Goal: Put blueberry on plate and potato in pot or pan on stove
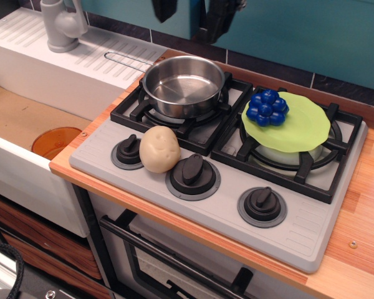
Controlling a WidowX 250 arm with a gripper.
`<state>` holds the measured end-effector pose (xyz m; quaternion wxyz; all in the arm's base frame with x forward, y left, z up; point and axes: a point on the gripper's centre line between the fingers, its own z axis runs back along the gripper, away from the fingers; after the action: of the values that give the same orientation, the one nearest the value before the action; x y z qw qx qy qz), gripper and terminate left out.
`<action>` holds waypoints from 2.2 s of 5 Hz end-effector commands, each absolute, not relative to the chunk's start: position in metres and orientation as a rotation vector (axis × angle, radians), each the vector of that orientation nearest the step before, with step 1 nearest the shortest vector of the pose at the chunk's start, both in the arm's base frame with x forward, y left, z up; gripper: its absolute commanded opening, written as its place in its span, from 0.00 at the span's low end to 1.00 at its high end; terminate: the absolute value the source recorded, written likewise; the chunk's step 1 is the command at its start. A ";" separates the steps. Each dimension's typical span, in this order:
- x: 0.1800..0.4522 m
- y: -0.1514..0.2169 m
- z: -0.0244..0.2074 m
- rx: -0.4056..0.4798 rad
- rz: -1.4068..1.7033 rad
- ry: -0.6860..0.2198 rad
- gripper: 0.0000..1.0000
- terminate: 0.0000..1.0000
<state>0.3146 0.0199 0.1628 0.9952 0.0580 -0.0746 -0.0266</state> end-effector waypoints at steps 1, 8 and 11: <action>0.312 0.042 0.171 0.154 -0.034 -0.262 1.00 0.00; 0.279 0.034 0.084 0.114 0.006 -0.369 1.00 0.00; 0.269 0.034 0.060 0.108 0.010 -0.410 1.00 0.00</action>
<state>0.2613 0.0351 0.0520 0.9795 0.0501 -0.1948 0.0066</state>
